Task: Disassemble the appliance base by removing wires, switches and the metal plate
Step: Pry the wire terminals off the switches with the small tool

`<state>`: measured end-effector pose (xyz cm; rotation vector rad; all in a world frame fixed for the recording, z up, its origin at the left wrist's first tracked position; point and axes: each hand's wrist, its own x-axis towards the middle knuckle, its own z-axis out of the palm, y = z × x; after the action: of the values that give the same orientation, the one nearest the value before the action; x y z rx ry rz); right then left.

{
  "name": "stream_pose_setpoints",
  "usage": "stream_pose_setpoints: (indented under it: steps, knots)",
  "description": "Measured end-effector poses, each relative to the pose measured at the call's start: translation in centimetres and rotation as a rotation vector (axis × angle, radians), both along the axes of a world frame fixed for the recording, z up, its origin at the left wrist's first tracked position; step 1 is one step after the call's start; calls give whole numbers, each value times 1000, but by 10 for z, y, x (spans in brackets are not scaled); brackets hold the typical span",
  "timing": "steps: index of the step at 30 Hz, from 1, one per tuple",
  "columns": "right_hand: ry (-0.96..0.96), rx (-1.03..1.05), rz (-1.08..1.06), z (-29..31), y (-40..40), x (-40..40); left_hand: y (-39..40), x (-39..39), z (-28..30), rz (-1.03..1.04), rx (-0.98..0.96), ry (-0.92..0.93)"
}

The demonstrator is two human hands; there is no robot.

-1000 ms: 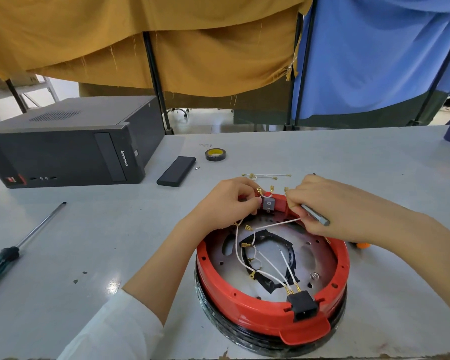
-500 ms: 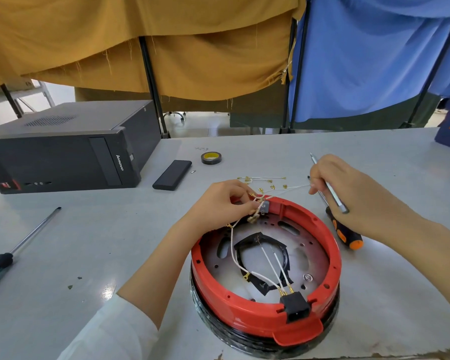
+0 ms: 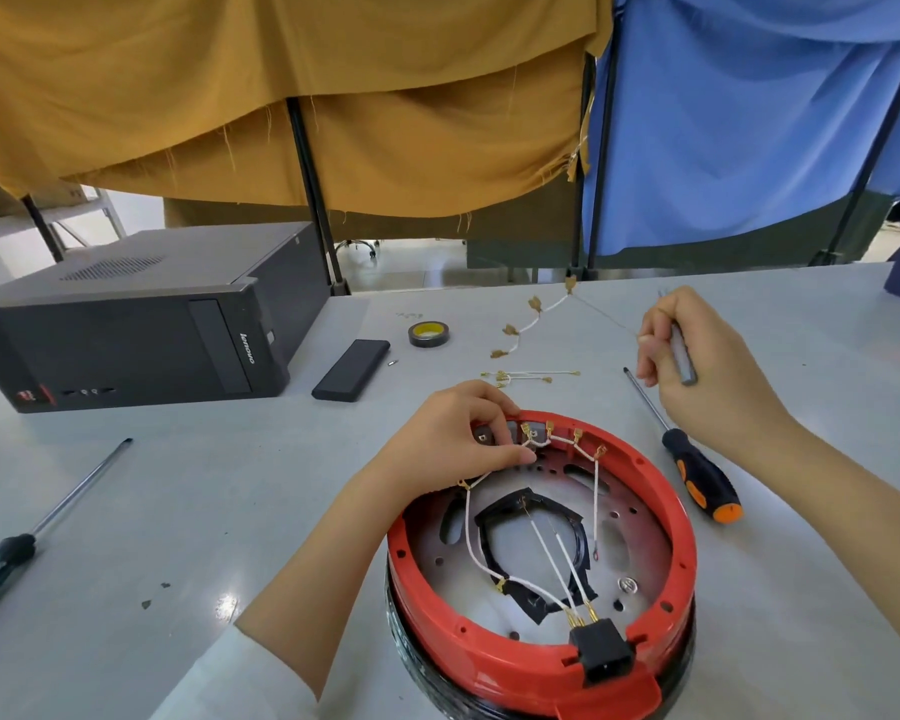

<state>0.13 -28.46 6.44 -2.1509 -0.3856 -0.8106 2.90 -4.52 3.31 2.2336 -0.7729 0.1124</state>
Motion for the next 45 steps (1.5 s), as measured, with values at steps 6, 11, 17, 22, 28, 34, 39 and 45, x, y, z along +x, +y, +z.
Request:
stream_pose_setpoints:
  steps: [6, 11, 17, 22, 28, 34, 39, 45]
  knots:
    - [446, 31, -67, -22, 4, 64, -1, 5, -4, 162, 11, -7]
    - [776, -118, -128, -52, 7, 115, 0, 8, -7, 162, 64, 5]
    - [676, -239, -211, -60, 10, 145, 1, 12, -8, 180, 36, 29]
    - [532, -306, -201, -56, 3, 137, 0, 14, -9, 183, 27, 60]
    - [488, -254, -28, -31, 16, 79, -1, 15, -8, 190, 113, 138]
    - [447, -357, -12, -13, 22, 17, 3, 10, -2, 440, 233, 106]
    - [496, -490, -62, -9, 24, -1, 14, -5, 2, 652, 483, 121]
    - [530, -596, -107, -15, 30, -1, 27, -28, 16, 610, 666, 221]
